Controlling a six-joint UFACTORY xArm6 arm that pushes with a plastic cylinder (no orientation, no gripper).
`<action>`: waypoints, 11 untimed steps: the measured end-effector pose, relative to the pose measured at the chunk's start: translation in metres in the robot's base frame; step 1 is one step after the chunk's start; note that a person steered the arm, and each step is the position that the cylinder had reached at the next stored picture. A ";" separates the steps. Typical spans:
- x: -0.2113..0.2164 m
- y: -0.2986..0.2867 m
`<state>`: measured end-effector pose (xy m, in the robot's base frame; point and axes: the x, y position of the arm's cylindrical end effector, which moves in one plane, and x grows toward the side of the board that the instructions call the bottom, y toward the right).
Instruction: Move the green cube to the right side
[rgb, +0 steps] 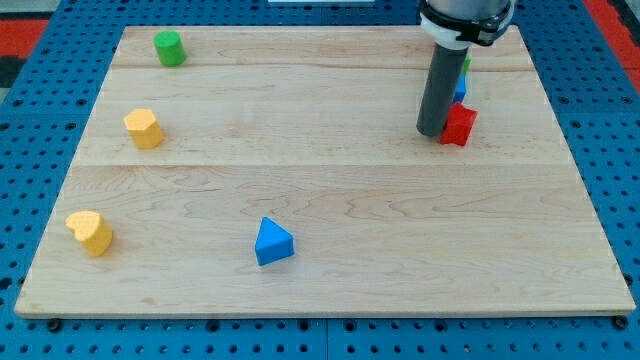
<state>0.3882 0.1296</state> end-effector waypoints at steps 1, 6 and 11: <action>0.000 0.028; -0.045 -0.020; -0.114 0.032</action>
